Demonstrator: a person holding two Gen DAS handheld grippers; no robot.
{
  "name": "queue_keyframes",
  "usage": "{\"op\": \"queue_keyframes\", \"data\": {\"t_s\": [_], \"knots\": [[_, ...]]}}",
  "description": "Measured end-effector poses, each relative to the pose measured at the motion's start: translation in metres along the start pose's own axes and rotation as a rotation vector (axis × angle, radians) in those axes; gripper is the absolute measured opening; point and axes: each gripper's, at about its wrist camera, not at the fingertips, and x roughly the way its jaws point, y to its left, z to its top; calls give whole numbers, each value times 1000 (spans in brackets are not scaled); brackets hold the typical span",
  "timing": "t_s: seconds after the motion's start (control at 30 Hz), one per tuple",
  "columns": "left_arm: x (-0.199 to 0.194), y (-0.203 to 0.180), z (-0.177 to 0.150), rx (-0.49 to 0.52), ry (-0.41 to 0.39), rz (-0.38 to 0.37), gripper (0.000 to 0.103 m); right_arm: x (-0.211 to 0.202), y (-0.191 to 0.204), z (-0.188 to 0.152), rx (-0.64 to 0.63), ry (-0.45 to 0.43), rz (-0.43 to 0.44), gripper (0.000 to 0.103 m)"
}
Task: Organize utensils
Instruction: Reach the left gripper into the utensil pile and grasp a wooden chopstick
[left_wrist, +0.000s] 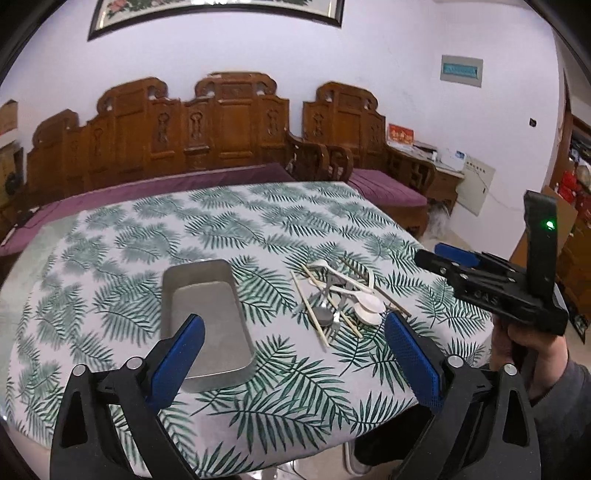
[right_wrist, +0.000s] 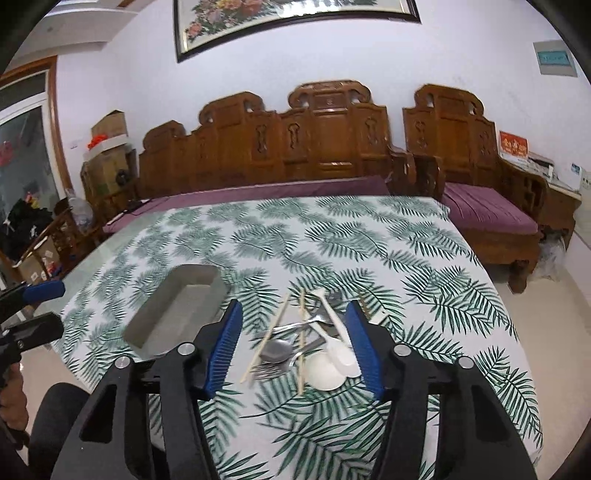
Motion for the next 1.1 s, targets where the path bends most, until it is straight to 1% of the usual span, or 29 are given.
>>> {"op": "queue_keyframes", "data": {"t_s": [0.07,0.13,0.2,0.23,0.3,0.4,0.43,0.5,0.53,0.67,0.73,0.83,0.9,0.93,0.97,1.1], "knots": [[12,-1,-1,5,18,-10,89,12,-8,-2,11,15,-10,58],[27,-4,-3,13,46,-21,85,24,-15,-7,22,34,-15,58],[41,-7,-4,18,72,-31,78,36,-20,-13,36,52,-12,57],[52,-11,-6,23,93,-40,77,42,-22,-16,42,61,-11,57],[68,-16,-8,33,125,-51,70,51,-24,-23,47,79,-8,57],[91,-20,-11,37,167,-63,64,61,-27,-32,48,104,-2,56],[100,-21,-12,35,184,-65,63,63,-28,-33,51,108,-2,56],[118,-22,-15,26,217,-75,57,68,-31,-38,61,117,1,56],[126,-23,-17,23,231,-76,55,69,-33,-40,62,121,-3,56],[156,-24,-24,9,278,-78,42,80,-43,-48,65,147,-22,56],[172,-23,-28,-12,308,-82,41,83,-45,-50,65,157,-25,56],[187,-22,-32,-23,329,-82,36,86,-46,-51,62,161,-26,56],[196,-19,-35,-37,344,-91,25,88,-46,-52,61,165,-27,56],[199,-18,-36,-41,349,-95,22,90,-47,-52,60,169,-28,56],[202,-17,-37,-45,354,-99,20,91,-47,-52,60,173,-28,56],[205,-13,-39,-56,350,-124,18,96,-47,-54,61,189,-25,56]]}}
